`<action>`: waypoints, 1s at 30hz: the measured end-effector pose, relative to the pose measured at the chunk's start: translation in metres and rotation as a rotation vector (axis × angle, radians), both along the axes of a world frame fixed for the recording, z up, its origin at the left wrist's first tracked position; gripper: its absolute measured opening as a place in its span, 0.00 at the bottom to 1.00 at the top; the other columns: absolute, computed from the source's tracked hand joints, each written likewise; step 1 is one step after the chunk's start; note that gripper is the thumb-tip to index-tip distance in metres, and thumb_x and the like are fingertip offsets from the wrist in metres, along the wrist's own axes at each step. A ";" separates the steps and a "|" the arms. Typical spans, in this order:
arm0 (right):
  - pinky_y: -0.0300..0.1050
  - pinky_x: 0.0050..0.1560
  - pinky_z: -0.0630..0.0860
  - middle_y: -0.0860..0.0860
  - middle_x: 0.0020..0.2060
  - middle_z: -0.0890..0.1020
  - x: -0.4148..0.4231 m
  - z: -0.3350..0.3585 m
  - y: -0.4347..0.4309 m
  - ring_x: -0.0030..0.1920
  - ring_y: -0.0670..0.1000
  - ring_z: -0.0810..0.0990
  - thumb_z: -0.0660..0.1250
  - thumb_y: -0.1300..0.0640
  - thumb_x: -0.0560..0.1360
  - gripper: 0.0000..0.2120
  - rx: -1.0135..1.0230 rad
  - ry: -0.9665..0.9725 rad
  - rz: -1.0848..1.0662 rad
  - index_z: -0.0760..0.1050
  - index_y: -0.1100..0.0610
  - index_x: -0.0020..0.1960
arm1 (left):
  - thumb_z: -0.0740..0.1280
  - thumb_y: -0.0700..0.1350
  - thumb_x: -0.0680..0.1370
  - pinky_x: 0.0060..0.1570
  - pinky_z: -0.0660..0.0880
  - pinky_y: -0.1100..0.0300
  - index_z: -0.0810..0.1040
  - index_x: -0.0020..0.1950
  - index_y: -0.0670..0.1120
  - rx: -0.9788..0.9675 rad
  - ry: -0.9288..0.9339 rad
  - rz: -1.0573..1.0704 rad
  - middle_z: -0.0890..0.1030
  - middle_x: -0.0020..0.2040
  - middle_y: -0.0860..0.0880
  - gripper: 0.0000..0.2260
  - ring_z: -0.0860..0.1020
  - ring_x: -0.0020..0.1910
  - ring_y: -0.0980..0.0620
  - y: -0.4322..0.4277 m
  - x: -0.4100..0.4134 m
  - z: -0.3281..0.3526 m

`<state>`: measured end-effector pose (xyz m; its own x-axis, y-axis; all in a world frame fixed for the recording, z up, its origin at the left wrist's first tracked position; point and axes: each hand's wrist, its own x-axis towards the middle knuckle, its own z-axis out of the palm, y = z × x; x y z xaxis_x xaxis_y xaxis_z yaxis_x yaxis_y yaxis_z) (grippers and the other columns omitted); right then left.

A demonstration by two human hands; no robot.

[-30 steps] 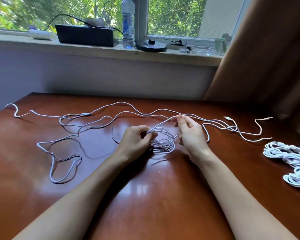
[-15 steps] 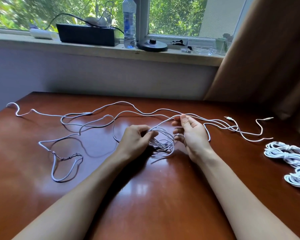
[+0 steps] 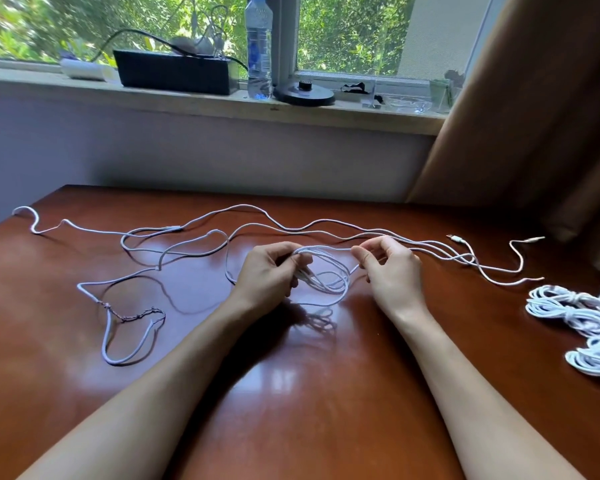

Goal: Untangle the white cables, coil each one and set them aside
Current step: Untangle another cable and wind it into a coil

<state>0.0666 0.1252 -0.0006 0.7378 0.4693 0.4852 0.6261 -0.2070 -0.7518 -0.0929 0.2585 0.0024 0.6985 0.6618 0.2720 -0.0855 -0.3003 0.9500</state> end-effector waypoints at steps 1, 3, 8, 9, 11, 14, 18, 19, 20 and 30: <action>0.51 0.42 0.80 0.46 0.31 0.82 0.000 -0.001 0.000 0.33 0.47 0.81 0.75 0.51 0.75 0.05 -0.025 -0.009 0.016 0.81 0.50 0.42 | 0.68 0.37 0.80 0.26 0.70 0.62 0.82 0.43 0.43 -0.023 -0.020 -0.002 0.80 0.30 0.50 0.08 0.71 0.26 0.55 -0.001 0.000 0.001; 0.49 0.43 0.80 0.45 0.31 0.82 -0.001 -0.002 0.001 0.33 0.47 0.80 0.74 0.51 0.76 0.05 -0.072 -0.029 0.048 0.81 0.50 0.42 | 0.67 0.36 0.80 0.25 0.70 0.61 0.82 0.44 0.39 -0.065 -0.061 -0.006 0.78 0.28 0.51 0.07 0.70 0.25 0.54 -0.002 0.000 0.003; 0.44 0.40 0.77 0.46 0.30 0.82 -0.009 0.002 0.000 0.30 0.46 0.81 0.72 0.53 0.77 0.05 -0.166 -0.072 0.148 0.81 0.51 0.42 | 0.66 0.39 0.81 0.24 0.67 0.63 0.81 0.44 0.39 -0.207 -0.129 0.015 0.76 0.29 0.46 0.08 0.70 0.24 0.54 0.001 0.000 0.005; 0.43 0.40 0.76 0.46 0.30 0.82 -0.012 0.003 0.000 0.29 0.45 0.80 0.72 0.53 0.77 0.05 -0.195 -0.058 0.192 0.81 0.51 0.43 | 0.67 0.41 0.81 0.24 0.67 0.62 0.81 0.43 0.39 -0.241 -0.135 0.020 0.77 0.31 0.44 0.09 0.69 0.24 0.53 0.002 0.001 0.005; 0.42 0.38 0.76 0.47 0.29 0.82 -0.018 0.005 0.000 0.27 0.43 0.78 0.72 0.53 0.78 0.05 -0.247 -0.019 0.296 0.83 0.53 0.44 | 0.68 0.44 0.81 0.24 0.67 0.61 0.83 0.44 0.40 -0.315 -0.148 0.036 0.78 0.34 0.42 0.10 0.68 0.24 0.51 0.005 0.001 0.006; 0.38 0.36 0.72 0.47 0.28 0.81 -0.028 0.005 0.002 0.28 0.41 0.75 0.72 0.52 0.78 0.06 -0.311 -0.029 0.406 0.83 0.53 0.44 | 0.68 0.43 0.81 0.22 0.67 0.63 0.84 0.47 0.38 -0.383 -0.167 0.090 0.79 0.37 0.43 0.10 0.68 0.24 0.53 0.009 0.001 0.007; 0.44 0.37 0.72 0.49 0.30 0.79 -0.039 0.004 0.005 0.30 0.43 0.71 0.71 0.52 0.78 0.06 -0.281 -0.092 0.486 0.81 0.52 0.44 | 0.68 0.43 0.81 0.22 0.67 0.62 0.84 0.45 0.38 -0.303 -0.144 0.187 0.76 0.35 0.39 0.10 0.67 0.22 0.53 0.012 0.001 0.004; 0.46 0.37 0.73 0.49 0.31 0.79 -0.040 0.004 0.006 0.30 0.44 0.72 0.71 0.53 0.79 0.05 -0.251 -0.101 0.499 0.80 0.50 0.44 | 0.68 0.43 0.81 0.22 0.67 0.63 0.84 0.45 0.38 -0.286 -0.134 0.208 0.75 0.34 0.39 0.10 0.67 0.22 0.52 0.013 0.001 0.004; 0.46 0.38 0.74 0.47 0.32 0.80 -0.040 0.003 0.006 0.31 0.45 0.74 0.71 0.53 0.79 0.04 -0.220 -0.111 0.501 0.80 0.49 0.44 | 0.68 0.43 0.81 0.22 0.67 0.63 0.84 0.44 0.39 -0.280 -0.129 0.224 0.75 0.32 0.40 0.10 0.67 0.22 0.52 0.013 0.001 0.003; 0.52 0.41 0.78 0.50 0.47 0.76 -0.039 0.008 0.007 0.43 0.48 0.76 0.69 0.55 0.79 0.06 -0.039 -0.546 0.396 0.83 0.57 0.50 | 0.69 0.44 0.80 0.24 0.68 0.62 0.85 0.40 0.44 -0.220 -0.057 0.349 0.73 0.22 0.49 0.10 0.68 0.21 0.51 0.018 -0.001 0.002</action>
<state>0.0280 0.1318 0.0073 0.1602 0.6783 0.7171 0.9482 0.0961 -0.3028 -0.0943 0.2768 0.0044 0.4096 0.9031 0.1292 -0.0690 -0.1105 0.9915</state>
